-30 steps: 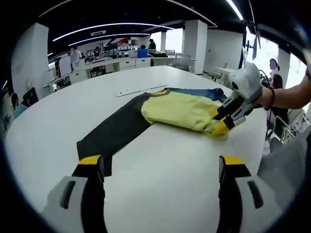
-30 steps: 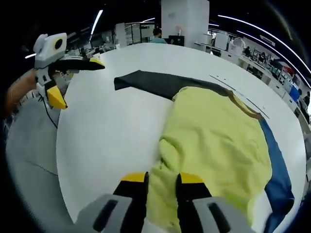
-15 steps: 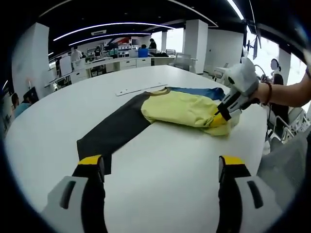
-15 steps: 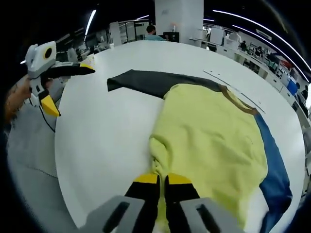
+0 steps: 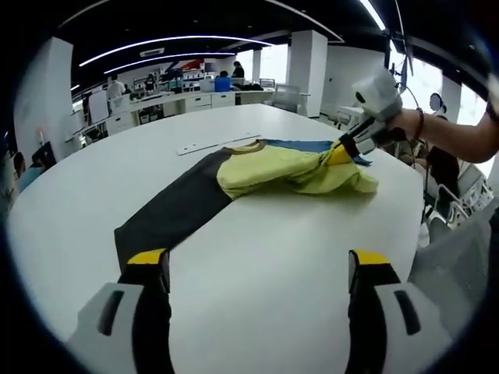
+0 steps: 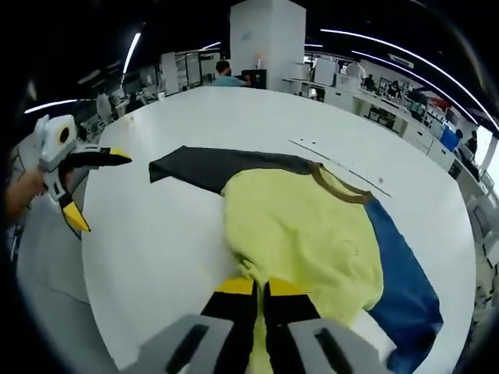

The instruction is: Fold the garment on the visible template until the final outline fits inside the template.

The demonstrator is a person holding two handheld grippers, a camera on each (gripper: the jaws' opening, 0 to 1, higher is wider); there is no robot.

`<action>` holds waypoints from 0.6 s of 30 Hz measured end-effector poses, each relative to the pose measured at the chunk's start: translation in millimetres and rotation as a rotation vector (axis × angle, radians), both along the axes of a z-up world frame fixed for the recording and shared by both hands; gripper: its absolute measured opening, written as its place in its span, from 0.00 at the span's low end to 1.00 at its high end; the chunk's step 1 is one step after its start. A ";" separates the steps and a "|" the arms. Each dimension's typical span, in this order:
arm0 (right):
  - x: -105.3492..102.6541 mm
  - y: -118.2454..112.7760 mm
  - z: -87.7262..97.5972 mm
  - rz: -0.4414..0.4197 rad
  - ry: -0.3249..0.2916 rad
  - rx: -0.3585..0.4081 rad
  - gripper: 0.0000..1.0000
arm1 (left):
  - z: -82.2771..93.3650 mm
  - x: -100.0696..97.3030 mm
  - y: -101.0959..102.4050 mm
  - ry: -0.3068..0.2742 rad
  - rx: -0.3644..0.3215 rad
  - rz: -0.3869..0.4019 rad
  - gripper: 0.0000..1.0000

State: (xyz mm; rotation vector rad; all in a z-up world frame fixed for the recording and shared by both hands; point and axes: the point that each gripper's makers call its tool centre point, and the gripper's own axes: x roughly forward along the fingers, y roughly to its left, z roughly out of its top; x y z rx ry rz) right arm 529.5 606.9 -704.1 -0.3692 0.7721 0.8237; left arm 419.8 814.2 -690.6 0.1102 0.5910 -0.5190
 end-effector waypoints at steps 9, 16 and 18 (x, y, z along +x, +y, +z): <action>30.8 -14.7 -4.1 -0.065 0.013 0.019 0.00 | -1.6 1.6 -6.4 0.011 -0.004 -0.015 0.90; 47.3 -23.7 -12.9 -0.108 0.033 0.021 0.00 | -6.6 3.0 -13.2 0.028 -0.007 -0.026 0.87; 52.5 -25.0 -16.9 -0.115 0.035 0.021 0.00 | -7.5 4.2 -15.2 0.031 -0.012 -0.026 0.86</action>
